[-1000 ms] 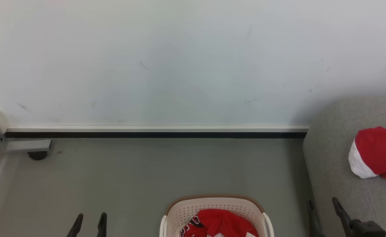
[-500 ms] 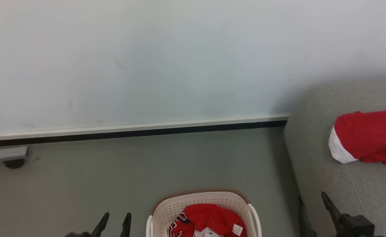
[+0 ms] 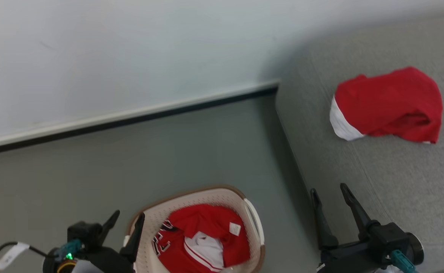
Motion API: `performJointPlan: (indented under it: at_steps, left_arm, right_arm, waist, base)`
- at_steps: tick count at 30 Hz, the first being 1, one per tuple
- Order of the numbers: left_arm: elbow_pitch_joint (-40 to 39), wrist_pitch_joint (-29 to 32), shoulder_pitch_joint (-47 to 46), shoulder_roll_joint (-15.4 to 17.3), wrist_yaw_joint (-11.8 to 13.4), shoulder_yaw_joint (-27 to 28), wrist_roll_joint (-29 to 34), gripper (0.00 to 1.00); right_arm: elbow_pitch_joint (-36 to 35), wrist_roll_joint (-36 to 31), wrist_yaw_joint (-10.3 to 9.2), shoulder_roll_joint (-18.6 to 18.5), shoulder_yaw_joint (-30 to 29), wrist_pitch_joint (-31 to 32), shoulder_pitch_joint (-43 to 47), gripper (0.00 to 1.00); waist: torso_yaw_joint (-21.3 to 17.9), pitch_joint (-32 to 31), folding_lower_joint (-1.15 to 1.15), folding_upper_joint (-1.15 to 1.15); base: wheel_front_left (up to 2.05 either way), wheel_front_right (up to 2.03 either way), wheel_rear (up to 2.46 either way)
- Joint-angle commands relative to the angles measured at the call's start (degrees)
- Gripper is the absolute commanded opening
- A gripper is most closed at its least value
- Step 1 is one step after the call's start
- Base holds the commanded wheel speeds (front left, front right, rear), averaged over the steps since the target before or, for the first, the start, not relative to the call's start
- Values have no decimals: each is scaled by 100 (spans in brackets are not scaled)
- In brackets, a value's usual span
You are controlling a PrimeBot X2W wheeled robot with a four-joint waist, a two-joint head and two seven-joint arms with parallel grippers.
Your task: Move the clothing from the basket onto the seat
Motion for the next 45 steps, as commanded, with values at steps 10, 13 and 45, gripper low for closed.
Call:
performJointPlan:
  at_steps: [10,13,45]
  left_arm:
    - [646,528,-992,419,2,-420,-71,100]
    - [765,638,-1298,537,1,-566,-88,100]
    - [2108,405,-2815,199,278,-1624,140,100]
  right_arm:
    - [-5,369,0,66,294,-460,-389,100]
    - [-63,483,0,66,382,-518,-519,100]
    - [-719,900,0,56,669,-573,-136,100]
  waist:
    - [-1598,2203,-1,0]
    - [-1721,2554,-1,0]
    - [-1517,4041,-1,0]
  base:
    - [0,0,0]
    - [0,0,0]
    - [0,0,0]
